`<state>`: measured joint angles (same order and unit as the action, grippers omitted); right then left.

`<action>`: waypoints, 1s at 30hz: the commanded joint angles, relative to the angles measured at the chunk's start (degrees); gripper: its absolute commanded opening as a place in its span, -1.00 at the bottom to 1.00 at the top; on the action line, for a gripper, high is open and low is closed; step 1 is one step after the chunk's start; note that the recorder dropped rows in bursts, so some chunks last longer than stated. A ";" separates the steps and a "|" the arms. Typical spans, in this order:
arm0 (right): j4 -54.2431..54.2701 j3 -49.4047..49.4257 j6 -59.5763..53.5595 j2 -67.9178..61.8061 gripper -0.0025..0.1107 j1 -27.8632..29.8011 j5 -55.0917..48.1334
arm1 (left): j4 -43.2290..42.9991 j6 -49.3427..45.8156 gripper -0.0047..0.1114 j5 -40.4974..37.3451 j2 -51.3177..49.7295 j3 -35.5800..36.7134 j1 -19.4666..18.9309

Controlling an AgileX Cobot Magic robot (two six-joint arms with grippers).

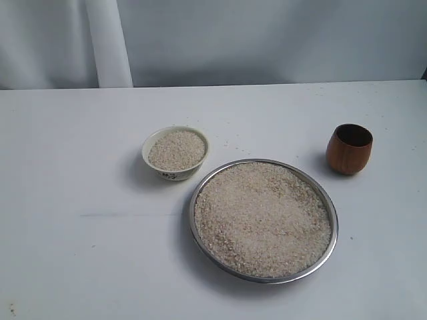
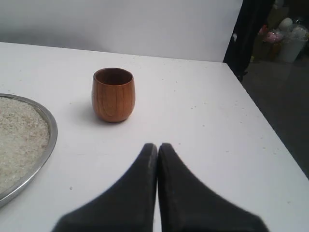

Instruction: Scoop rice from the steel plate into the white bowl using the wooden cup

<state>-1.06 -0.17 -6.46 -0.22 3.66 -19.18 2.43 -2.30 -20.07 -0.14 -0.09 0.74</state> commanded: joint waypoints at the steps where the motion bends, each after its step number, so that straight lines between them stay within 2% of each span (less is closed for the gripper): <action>1: -0.73 0.17 -0.22 0.22 -0.96 0.34 0.04 | -0.02 0.22 -0.92 0.33 0.14 0.09 0.15; 18: -0.73 0.17 -0.21 0.22 -0.96 0.34 0.65 | -0.02 0.22 -0.92 0.33 0.14 0.09 0.15; 22: -0.73 0.17 -0.21 0.22 -0.96 0.34 5.63 | -0.02 0.22 -0.92 0.33 0.14 0.09 0.15; 30: -0.73 0.17 -0.21 0.22 -0.96 0.34 22.97 | -0.02 0.22 -0.92 0.33 0.14 0.09 0.15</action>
<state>-1.06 -0.17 -6.46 -0.22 3.66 -3.52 2.43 -2.30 -20.07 -0.14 -0.09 0.74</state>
